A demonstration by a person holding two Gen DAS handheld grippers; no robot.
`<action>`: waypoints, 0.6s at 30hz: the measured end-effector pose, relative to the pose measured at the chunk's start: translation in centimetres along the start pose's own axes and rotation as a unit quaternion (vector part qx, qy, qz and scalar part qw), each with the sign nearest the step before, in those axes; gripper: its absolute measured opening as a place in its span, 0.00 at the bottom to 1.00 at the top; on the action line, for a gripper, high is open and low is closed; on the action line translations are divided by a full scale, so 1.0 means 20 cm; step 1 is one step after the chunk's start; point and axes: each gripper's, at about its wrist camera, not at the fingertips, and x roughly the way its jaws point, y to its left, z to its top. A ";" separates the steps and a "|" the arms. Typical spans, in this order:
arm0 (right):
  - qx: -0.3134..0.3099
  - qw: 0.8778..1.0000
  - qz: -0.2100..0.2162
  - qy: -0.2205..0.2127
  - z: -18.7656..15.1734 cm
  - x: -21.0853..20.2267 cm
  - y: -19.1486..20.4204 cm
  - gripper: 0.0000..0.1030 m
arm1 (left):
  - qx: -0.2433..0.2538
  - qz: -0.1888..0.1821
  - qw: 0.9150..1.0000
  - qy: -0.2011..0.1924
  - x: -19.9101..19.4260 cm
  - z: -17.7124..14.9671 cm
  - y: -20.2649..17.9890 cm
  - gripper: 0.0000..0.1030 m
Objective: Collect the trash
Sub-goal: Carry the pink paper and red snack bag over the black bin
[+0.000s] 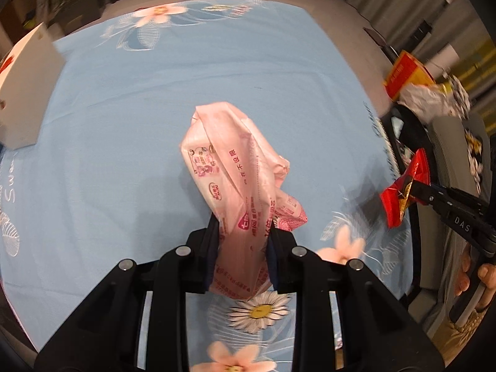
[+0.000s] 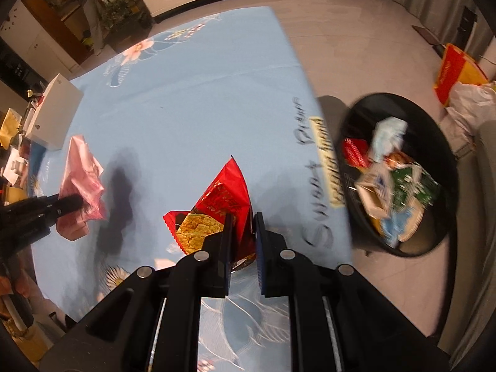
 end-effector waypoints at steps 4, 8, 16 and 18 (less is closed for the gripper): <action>0.015 1.000 -0.004 -0.008 -0.05 -0.06 -0.13 0.13 | 0.032 -0.008 0.999 0.006 0.03 0.02 -0.21 0.27; 0.030 0.999 -0.006 -0.017 -0.08 -0.10 -0.25 0.13 | 0.059 -0.018 0.998 0.008 0.05 0.05 -0.41 0.27; 0.062 0.997 -0.006 -0.039 -0.10 -0.18 -0.49 0.13 | 0.111 -0.040 0.993 0.005 0.07 0.14 -0.78 0.27; 0.071 0.997 -0.004 -0.044 -0.10 -0.19 -0.55 0.13 | 0.123 -0.045 0.991 0.004 0.08 0.16 -0.87 0.27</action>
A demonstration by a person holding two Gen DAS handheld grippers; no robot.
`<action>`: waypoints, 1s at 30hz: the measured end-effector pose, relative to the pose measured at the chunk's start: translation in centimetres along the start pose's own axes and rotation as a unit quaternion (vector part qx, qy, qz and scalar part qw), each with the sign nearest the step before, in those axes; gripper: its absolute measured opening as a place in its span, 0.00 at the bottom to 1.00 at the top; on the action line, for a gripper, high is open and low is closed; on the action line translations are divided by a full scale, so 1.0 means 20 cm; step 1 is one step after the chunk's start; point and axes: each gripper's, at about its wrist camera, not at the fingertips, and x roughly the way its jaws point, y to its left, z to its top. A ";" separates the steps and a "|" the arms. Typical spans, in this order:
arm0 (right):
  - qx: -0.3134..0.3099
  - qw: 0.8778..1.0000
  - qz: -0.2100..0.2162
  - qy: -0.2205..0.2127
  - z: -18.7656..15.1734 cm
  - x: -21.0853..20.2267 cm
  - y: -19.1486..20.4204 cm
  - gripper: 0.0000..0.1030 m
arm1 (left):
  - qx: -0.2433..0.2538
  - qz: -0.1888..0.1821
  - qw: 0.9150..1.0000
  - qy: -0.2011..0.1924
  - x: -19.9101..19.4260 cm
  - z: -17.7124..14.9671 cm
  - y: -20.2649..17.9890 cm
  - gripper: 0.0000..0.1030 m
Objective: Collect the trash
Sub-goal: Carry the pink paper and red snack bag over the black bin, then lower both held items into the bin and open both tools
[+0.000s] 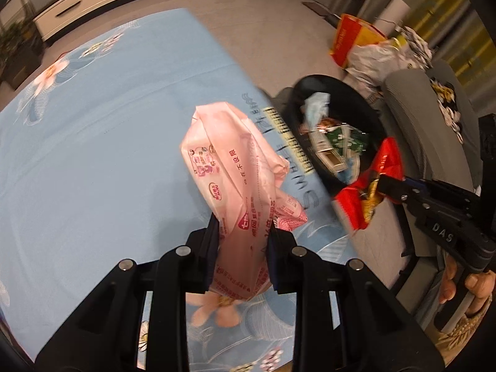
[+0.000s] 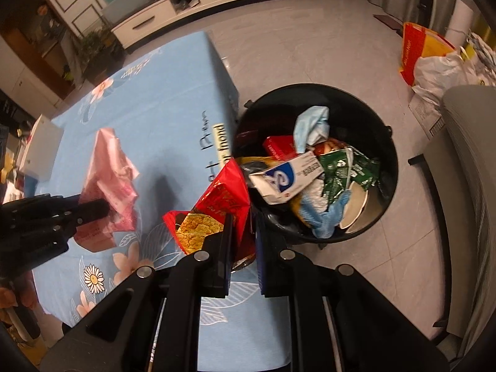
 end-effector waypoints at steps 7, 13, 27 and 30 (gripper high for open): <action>0.024 0.999 -0.005 -0.021 0.03 -0.02 -0.15 0.13 | 0.035 -0.011 0.999 -0.015 0.07 0.15 -0.21 0.27; 0.032 0.998 -0.026 -0.042 0.07 -0.02 -0.26 0.13 | 0.058 -0.013 0.998 -0.031 0.14 0.26 -0.35 0.27; 0.043 0.997 -0.043 -0.047 0.11 0.08 -0.45 0.13 | 0.098 -0.012 0.994 -0.046 0.39 0.42 -0.57 0.27; 0.044 0.997 -0.044 -0.045 0.11 0.10 -0.45 0.13 | 0.095 -0.013 0.995 -0.040 0.44 0.43 -0.59 0.27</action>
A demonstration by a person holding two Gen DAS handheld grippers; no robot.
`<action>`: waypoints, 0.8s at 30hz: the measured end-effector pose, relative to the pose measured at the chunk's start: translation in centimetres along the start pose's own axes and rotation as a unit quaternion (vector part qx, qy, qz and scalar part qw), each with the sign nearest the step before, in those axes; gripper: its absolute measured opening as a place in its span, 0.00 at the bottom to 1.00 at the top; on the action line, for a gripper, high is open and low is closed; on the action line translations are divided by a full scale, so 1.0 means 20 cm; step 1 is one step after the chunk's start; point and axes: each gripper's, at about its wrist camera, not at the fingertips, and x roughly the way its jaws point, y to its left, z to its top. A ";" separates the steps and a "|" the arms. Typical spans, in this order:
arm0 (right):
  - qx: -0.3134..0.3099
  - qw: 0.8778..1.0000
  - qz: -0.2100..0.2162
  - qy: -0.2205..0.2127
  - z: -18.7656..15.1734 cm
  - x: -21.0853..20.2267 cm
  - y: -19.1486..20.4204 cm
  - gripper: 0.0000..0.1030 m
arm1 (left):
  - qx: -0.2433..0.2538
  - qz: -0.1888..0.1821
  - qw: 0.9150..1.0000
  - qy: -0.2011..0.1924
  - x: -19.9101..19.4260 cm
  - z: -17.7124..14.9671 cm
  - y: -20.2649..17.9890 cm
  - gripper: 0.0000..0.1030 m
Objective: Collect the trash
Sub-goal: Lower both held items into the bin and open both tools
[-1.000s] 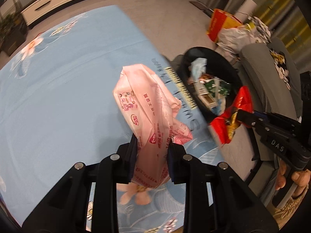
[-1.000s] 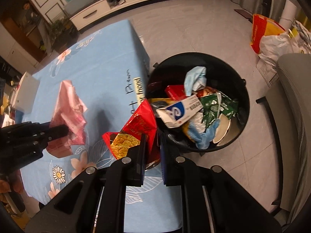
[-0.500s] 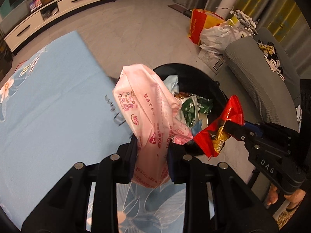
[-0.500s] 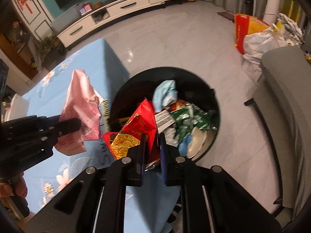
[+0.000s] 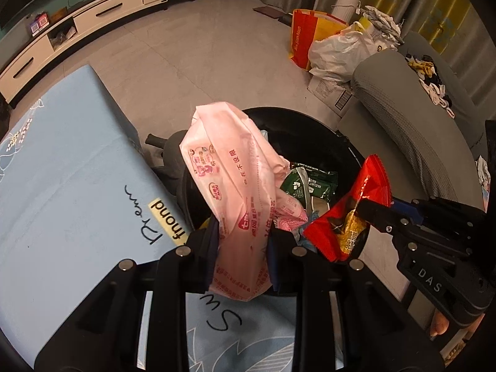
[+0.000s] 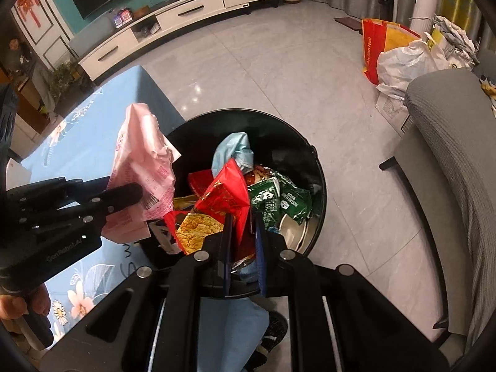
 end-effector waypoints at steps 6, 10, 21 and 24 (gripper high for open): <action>0.002 1.000 -0.001 0.002 0.01 0.03 -0.03 0.13 | 0.004 0.007 1.000 0.005 0.06 0.02 -0.03 0.27; 0.004 1.000 0.000 0.002 0.01 0.04 -0.04 0.13 | 0.008 0.009 1.000 0.006 0.08 0.04 -0.05 0.27; -0.001 1.000 -0.009 0.005 0.02 0.09 -0.06 0.13 | 0.023 0.022 0.999 0.012 0.15 0.08 -0.10 0.28; -0.003 1.000 -0.011 0.005 0.01 0.09 -0.05 0.13 | 0.023 0.023 0.999 0.015 0.16 0.08 -0.10 0.28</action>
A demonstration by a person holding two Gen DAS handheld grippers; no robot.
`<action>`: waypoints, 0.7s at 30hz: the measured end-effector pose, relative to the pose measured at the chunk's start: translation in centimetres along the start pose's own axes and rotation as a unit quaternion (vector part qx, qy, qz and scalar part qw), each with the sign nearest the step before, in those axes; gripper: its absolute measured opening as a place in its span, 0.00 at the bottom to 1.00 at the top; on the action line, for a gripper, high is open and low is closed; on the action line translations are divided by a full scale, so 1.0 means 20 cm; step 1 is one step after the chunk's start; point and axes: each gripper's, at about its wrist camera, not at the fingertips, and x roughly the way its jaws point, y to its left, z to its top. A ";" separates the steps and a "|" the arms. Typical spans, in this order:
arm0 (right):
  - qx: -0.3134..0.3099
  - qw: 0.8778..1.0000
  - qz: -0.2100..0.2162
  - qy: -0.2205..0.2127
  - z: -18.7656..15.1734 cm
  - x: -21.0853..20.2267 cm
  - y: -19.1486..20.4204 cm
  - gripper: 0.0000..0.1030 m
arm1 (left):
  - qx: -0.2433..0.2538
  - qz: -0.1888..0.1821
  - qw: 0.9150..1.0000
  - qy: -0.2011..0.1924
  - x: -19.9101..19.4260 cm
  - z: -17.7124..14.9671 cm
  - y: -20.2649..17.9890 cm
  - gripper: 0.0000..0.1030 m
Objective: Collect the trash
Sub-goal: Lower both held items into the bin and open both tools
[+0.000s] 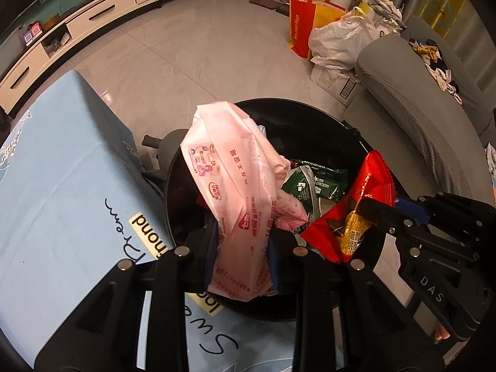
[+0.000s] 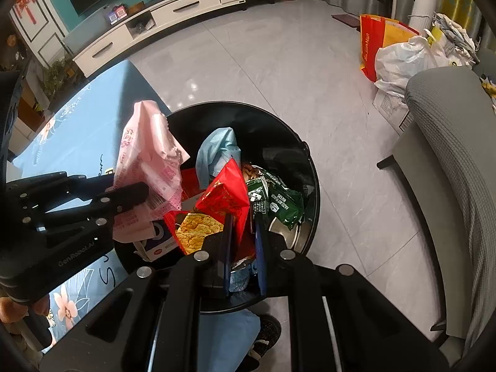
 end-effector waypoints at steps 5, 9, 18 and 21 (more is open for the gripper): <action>-0.002 1.000 -0.001 0.000 0.00 0.01 0.00 0.13 | -0.001 0.000 1.000 0.005 0.03 -0.01 0.00 0.28; -0.003 1.000 -0.001 0.001 0.00 0.02 0.00 0.13 | 0.000 0.000 1.000 0.008 0.06 -0.01 -0.01 0.29; -0.004 1.000 -0.001 0.004 0.01 0.04 0.01 0.13 | 0.003 0.001 1.000 0.011 0.09 0.00 -0.01 0.29; -0.004 1.000 -0.001 0.005 0.01 0.05 0.01 0.13 | 0.003 0.000 1.000 0.012 0.09 0.00 -0.01 0.29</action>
